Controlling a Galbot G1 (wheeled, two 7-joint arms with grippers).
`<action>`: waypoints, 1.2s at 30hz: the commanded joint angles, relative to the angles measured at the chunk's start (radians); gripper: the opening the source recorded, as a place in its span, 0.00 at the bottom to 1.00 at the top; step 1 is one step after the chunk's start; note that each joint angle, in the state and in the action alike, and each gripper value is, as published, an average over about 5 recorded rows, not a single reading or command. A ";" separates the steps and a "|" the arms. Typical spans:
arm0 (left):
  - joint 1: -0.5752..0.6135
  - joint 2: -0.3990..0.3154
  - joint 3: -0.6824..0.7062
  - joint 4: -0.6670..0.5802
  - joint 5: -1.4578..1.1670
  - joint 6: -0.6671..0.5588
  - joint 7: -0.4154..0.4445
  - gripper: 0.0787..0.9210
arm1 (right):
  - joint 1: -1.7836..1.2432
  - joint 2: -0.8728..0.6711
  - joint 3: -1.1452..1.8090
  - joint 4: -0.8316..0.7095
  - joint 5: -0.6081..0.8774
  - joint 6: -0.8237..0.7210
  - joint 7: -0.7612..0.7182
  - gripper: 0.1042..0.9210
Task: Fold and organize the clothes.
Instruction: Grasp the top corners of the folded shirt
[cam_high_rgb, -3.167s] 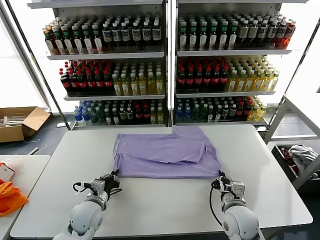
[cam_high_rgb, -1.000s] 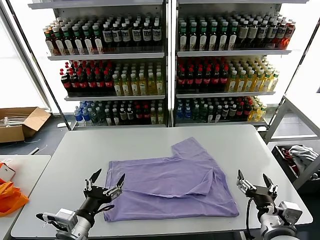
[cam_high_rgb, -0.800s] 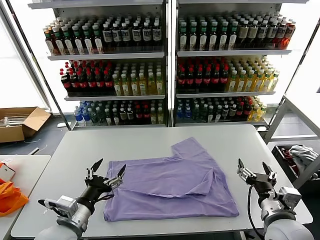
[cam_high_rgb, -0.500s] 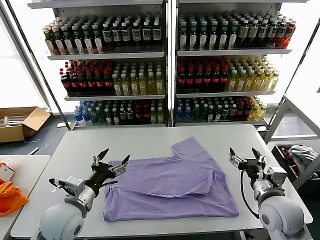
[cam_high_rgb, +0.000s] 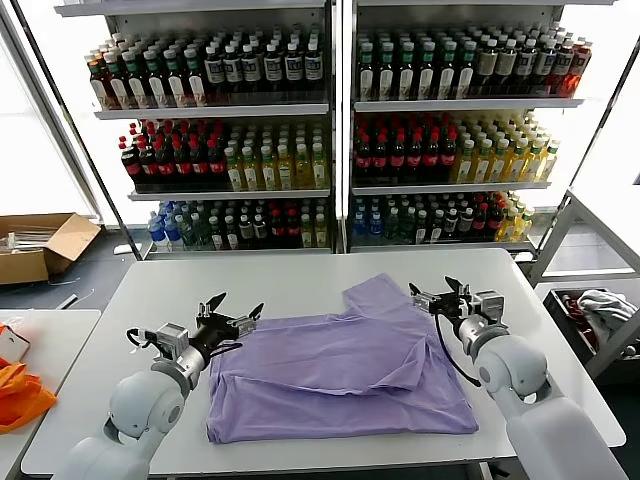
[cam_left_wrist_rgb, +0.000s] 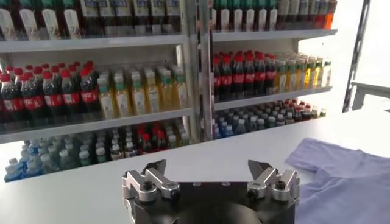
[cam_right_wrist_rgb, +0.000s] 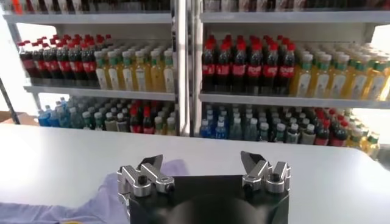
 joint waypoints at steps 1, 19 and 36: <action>-0.094 -0.004 0.031 0.164 0.012 0.030 0.002 0.88 | 0.225 0.046 -0.162 -0.226 -0.010 -0.004 -0.045 0.88; -0.102 -0.001 0.033 0.245 0.045 0.085 -0.021 0.88 | 0.304 0.156 -0.176 -0.461 -0.080 0.013 -0.061 0.88; -0.091 -0.005 0.020 0.281 0.024 0.090 -0.028 0.88 | 0.282 0.220 -0.142 -0.544 -0.128 0.027 -0.056 0.88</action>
